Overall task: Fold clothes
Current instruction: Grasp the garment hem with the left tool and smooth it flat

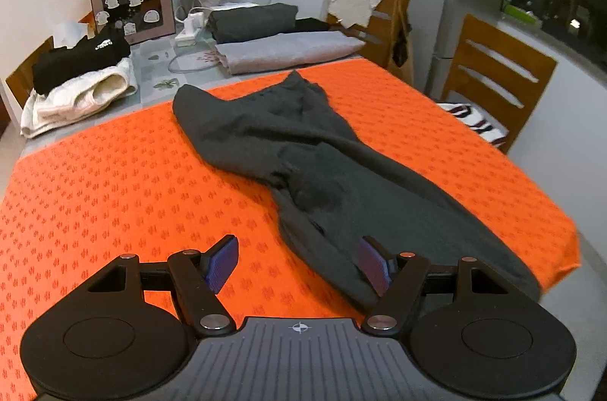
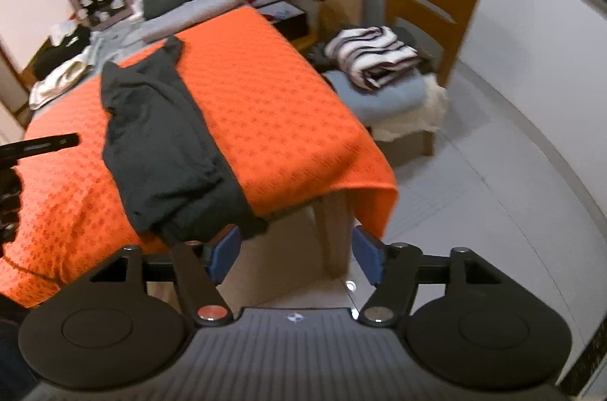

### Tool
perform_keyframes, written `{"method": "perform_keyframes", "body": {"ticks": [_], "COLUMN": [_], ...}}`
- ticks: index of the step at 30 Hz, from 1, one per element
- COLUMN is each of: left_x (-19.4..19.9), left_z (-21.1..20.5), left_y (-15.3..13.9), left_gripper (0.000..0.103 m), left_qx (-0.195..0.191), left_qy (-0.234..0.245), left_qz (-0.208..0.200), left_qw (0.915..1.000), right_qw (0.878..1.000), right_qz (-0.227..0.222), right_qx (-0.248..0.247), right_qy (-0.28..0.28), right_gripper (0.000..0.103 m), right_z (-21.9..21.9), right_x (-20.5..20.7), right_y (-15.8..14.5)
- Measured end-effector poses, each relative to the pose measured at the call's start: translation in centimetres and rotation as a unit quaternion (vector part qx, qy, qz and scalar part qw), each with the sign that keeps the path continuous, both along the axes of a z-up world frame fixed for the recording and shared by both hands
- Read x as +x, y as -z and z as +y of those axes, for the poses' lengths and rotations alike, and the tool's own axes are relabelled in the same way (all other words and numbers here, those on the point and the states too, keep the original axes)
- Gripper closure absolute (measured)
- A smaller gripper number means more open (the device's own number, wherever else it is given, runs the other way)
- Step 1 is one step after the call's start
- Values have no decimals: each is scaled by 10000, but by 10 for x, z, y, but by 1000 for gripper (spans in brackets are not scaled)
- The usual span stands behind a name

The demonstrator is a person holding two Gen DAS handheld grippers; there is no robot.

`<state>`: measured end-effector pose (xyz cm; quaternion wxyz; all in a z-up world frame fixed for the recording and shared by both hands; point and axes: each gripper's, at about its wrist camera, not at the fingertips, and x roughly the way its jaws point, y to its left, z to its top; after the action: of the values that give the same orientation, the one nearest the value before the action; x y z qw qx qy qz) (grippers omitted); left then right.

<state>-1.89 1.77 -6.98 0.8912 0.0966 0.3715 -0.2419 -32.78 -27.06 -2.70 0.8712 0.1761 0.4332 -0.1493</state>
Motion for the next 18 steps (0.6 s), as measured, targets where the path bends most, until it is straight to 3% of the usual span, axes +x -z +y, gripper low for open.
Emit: {"method": "perform_keyframes", "body": {"ticks": [10, 15, 18], "left_x": [46, 62, 72], "left_z": [-41, -62, -76], "left_y": [22, 31, 40], "left_gripper": [33, 43, 52], "left_qx": [251, 379, 507], "left_qy": [-23, 146, 251], "left_qz": [-99, -184, -213], "left_qw": [9996, 9990, 9982], "right_qw": [9993, 9990, 9989], "right_qz": [-203, -364, -394], "right_qx": [174, 118, 96], "right_qy": [-261, -231, -253], "right_gripper": [13, 4, 4], "right_z": [-32, -42, -46], "right_x": [50, 63, 70], "right_y": [-1, -2, -2]}}
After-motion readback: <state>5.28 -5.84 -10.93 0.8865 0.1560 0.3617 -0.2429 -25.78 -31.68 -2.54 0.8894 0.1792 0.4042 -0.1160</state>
